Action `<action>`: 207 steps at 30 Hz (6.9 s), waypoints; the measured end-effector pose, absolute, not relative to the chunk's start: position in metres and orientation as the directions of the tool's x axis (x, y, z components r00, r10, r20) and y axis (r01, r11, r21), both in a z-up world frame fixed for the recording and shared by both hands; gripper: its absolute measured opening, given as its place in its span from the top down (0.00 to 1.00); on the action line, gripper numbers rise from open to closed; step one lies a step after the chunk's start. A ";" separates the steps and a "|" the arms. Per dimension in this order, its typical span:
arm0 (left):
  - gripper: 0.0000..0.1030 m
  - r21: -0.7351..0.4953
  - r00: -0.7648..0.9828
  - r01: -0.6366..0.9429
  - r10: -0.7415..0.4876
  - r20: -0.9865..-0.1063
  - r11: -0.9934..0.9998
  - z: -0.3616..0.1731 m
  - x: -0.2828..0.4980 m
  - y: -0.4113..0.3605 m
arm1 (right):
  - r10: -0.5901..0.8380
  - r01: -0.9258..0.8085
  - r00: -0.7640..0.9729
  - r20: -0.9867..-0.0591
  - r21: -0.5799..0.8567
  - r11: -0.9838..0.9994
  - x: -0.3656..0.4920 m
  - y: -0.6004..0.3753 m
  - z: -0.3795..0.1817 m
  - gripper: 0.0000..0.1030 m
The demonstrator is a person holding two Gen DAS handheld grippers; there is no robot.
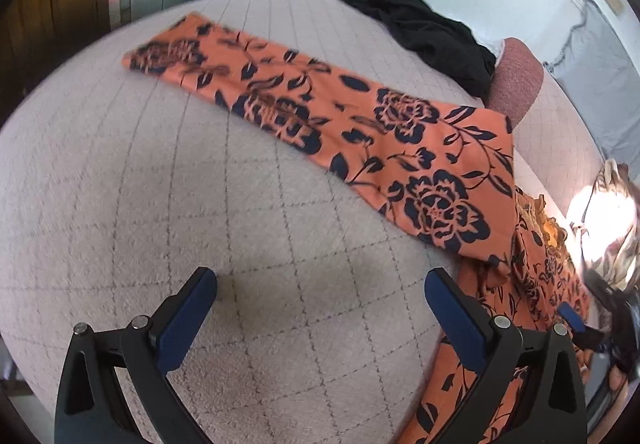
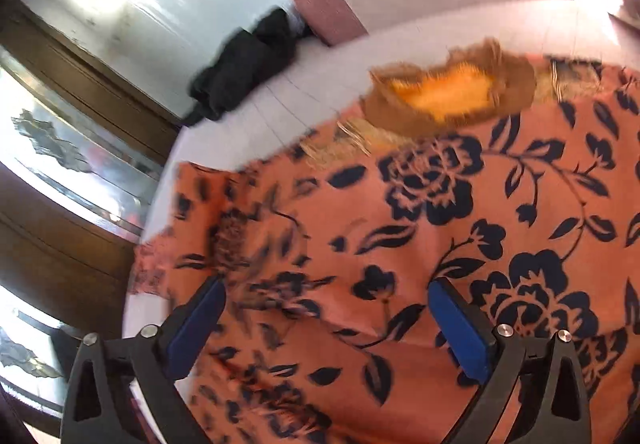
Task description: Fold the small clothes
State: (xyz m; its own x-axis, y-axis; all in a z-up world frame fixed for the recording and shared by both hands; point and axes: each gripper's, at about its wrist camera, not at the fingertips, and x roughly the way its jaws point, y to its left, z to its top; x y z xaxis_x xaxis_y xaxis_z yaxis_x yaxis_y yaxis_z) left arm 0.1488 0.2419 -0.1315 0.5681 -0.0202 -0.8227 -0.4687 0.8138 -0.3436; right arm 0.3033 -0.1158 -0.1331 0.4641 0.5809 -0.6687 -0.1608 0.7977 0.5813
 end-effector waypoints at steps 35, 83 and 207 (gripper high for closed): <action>0.95 -0.533 0.604 -0.723 0.029 -0.796 0.440 -0.142 0.214 0.441 | 0.524 -0.134 0.553 -0.648 0.552 0.823 0.150 -0.218 -0.152 0.01; 0.32 -0.102 0.668 -0.073 -0.027 -0.743 0.992 -0.104 0.222 0.100 | 0.416 0.168 0.640 -0.646 0.646 0.744 0.186 -0.300 -0.100 0.01; 0.23 -0.360 0.687 -0.444 0.054 -0.724 0.820 -0.105 0.208 0.194 | 0.699 -0.096 0.409 -0.587 0.734 0.673 0.296 -0.140 -0.081 0.15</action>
State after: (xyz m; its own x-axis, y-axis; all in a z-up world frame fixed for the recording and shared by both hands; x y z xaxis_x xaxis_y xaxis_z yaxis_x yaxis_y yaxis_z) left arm 0.2079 0.1944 -0.1054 0.6873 0.0541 -0.7243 -0.4442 0.8203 -0.3603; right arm 0.2956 -0.1396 -0.0807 0.4088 0.6987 -0.5871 -0.0960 0.6727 0.7337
